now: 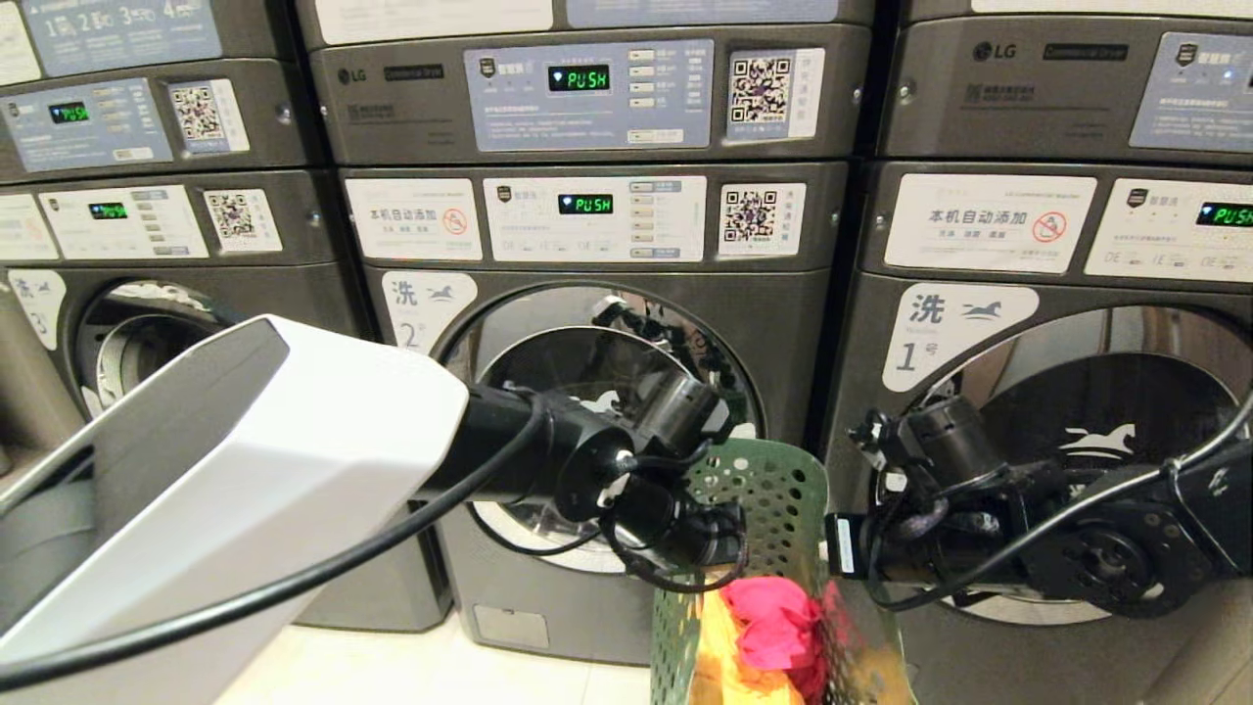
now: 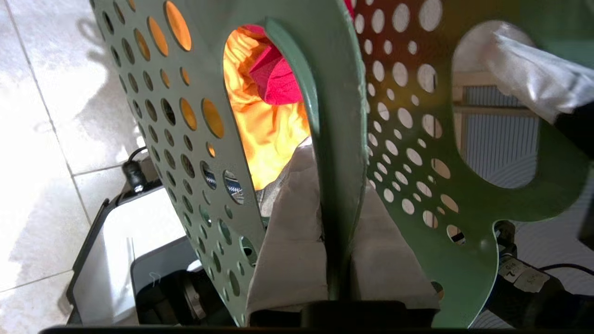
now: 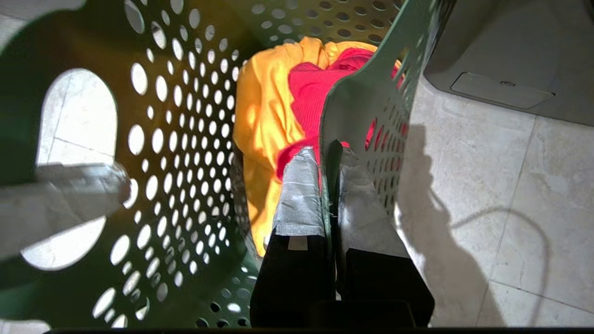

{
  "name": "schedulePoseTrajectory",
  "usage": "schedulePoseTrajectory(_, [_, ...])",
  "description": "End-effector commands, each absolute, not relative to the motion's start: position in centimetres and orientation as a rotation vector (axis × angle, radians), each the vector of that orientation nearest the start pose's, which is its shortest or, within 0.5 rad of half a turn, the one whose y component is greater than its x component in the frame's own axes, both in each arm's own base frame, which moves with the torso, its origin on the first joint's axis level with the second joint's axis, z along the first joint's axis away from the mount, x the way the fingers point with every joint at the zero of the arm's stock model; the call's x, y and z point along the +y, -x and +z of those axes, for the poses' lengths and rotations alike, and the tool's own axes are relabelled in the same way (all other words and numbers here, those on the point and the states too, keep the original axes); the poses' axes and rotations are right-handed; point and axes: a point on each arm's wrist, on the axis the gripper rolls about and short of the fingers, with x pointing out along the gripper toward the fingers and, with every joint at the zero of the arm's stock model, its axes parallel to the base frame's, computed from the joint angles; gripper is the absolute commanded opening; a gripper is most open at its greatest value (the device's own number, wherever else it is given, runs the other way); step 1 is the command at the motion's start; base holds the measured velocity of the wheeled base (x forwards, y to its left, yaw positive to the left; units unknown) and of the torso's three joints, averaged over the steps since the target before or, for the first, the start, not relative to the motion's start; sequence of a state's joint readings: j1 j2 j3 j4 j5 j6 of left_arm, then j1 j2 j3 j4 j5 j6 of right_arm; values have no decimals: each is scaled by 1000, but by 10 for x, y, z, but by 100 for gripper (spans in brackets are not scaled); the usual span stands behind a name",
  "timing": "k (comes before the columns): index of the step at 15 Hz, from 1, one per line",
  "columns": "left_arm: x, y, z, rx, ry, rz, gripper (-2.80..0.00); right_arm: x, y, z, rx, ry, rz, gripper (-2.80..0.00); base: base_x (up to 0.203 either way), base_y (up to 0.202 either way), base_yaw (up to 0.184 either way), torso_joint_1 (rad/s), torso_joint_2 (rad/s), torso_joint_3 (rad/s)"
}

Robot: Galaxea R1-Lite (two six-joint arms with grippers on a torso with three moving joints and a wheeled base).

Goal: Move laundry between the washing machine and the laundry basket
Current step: Pick up the clothes basket and put it beside the washing machine

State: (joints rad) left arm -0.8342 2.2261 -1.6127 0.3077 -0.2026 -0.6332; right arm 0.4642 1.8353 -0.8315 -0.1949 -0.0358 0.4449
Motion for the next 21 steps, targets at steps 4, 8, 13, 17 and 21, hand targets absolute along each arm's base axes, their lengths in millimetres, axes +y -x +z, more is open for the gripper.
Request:
schedulePoseTrajectory(4, [-325,-288,118,1162,244,-629,-280,137,-276,107,863,-217,219,-280,-196,0,1,0,2,7])
schedulePoseTrajectory(8, [-326,-286,119,1161,235,-632,-280,137,-276,107,866,-221,215,-280,-68,0,2,0,2,4])
schedulePoseTrajectory(13, [-333,-282,123,1142,228,-653,-280,133,-278,110,848,-226,196,-280,0,0,0,0,0,0])
schedulePoseTrajectory(17, [-353,-281,125,1112,229,-700,-280,121,-282,114,821,-232,135,-280,0,0,0,0,0,0])
schedulePoseTrajectory(21, [-373,-286,125,1075,237,-739,-280,103,-287,116,806,-249,70,-280,0,0,0,0,0,0])
